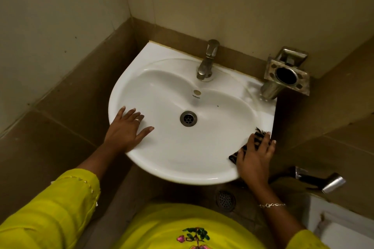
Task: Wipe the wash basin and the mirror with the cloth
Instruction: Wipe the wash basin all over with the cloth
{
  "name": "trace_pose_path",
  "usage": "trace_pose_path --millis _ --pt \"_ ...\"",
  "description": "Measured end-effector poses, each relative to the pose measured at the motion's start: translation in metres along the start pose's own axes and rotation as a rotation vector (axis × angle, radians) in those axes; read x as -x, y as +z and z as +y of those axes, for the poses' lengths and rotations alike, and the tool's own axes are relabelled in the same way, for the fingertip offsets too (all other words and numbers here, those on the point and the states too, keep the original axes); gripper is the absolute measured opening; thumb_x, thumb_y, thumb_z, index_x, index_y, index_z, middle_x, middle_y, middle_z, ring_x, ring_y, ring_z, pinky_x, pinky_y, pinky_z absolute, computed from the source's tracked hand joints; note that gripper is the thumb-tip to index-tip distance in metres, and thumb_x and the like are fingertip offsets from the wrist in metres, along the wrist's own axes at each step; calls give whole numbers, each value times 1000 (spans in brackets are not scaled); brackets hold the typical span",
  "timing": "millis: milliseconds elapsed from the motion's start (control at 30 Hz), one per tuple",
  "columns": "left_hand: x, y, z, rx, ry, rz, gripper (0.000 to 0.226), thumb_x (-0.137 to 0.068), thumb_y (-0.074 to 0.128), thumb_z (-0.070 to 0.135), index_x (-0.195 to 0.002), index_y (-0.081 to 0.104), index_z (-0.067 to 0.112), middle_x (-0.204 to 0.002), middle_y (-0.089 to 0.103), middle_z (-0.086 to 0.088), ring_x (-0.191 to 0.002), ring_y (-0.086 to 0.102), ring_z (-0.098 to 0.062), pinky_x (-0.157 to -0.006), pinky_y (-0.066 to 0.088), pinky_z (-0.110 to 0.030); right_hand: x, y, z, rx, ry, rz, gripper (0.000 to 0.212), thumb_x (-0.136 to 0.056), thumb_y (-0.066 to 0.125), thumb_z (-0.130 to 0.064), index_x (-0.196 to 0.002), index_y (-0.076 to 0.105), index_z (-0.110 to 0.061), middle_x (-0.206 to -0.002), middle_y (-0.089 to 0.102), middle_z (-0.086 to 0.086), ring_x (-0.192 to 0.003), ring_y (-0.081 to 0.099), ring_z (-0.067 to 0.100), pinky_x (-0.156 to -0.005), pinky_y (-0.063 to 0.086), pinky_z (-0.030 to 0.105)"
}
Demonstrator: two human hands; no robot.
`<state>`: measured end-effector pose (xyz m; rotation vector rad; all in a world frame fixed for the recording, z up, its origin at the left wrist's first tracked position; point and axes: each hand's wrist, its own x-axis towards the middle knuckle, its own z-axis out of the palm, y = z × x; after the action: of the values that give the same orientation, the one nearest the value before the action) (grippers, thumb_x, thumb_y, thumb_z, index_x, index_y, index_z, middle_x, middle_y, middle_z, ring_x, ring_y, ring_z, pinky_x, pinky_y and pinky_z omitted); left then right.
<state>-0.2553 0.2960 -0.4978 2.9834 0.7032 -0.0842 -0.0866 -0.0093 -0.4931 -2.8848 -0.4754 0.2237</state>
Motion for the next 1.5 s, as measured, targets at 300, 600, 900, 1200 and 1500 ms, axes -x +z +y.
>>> trace_pose_path --millis 300,600,900,1200,1500 --pt "0 5 -3 -56 45 27 100 -85 0 72 -112 65 1 -118 66 -15 -121 54 -30 -108 10 -36 -59 -26 16 -27 -141 -23 62 -92 47 -24 -147 19 -21 -156 -6 12 -142 -9 34 -115 10 43" --pt "-24 3 -24 20 159 72 114 -72 -6 83 -127 55 3 -134 55 -12 -137 36 -22 -108 -21 -16 -50 -21 13 19 -23 -64 66 -97 36 -32 -148 -2 -14 -154 -15 18 -141 -7 38 -117 8 44" --pt "-23 2 -20 30 130 115 96 -84 9 74 -110 65 2 -113 69 -10 -119 57 -24 -111 -11 -16 -109 -21 5 113 -57 65 63 -90 52 -28 -142 28 -2 -144 23 35 -134 17 52 -109 19 55" --pt "-23 4 -18 129 68 211 92 -84 13 74 -104 68 4 -106 72 -9 -110 63 -23 -106 17 -26 -147 -19 -23 143 -26 125 57 -96 32 -40 -137 38 -1 -124 49 37 -120 39 55 -107 19 61" --pt "-25 6 -19 57 64 153 84 -87 16 70 -102 70 8 -102 73 -6 -106 65 -20 -105 19 -27 -165 -15 -85 -51 77 105 55 -90 52 -31 -128 46 7 -122 49 40 -102 55 53 -75 49 56"
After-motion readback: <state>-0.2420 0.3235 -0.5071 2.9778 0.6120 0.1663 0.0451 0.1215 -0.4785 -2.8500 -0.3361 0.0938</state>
